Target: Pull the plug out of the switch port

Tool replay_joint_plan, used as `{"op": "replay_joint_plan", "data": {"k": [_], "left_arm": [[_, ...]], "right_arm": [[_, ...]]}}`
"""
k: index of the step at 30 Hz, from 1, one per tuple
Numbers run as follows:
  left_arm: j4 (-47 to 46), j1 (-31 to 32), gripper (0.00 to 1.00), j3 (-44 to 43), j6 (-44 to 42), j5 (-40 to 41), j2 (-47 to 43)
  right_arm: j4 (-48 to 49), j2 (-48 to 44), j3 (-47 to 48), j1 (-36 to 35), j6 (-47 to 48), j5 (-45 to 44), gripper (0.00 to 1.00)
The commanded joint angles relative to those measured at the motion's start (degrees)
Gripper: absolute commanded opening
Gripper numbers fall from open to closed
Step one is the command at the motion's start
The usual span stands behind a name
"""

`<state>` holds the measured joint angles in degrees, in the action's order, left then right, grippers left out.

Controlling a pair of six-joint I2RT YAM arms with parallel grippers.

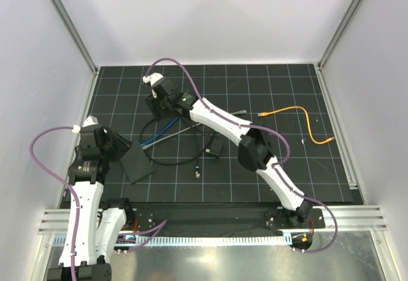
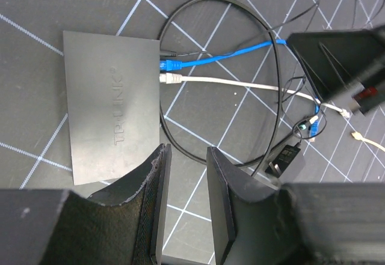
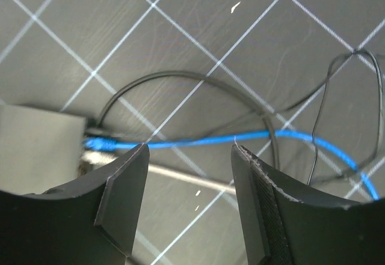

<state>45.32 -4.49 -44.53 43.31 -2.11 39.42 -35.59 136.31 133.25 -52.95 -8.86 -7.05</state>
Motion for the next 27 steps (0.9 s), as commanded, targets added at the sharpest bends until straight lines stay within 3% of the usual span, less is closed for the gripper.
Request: {"op": "replay_joint_plan", "data": {"k": [1,11,27], "left_arm": [[0.1,0.2,0.35,-0.4,0.4,1.6,0.6],[-1.0,0.1,0.35,-0.6,-0.9,-0.4,3.2],[-1.6,0.2,0.35,-0.3,-1.2,-1.1,3.7]], "right_arm": [[1.6,3.1,6.0,1.6,5.2,0.9,0.63],[8.5,11.4,8.5,4.4,13.3,1.9,0.61],[8.0,17.1,9.8,4.7,17.5,0.0,0.54]]}}
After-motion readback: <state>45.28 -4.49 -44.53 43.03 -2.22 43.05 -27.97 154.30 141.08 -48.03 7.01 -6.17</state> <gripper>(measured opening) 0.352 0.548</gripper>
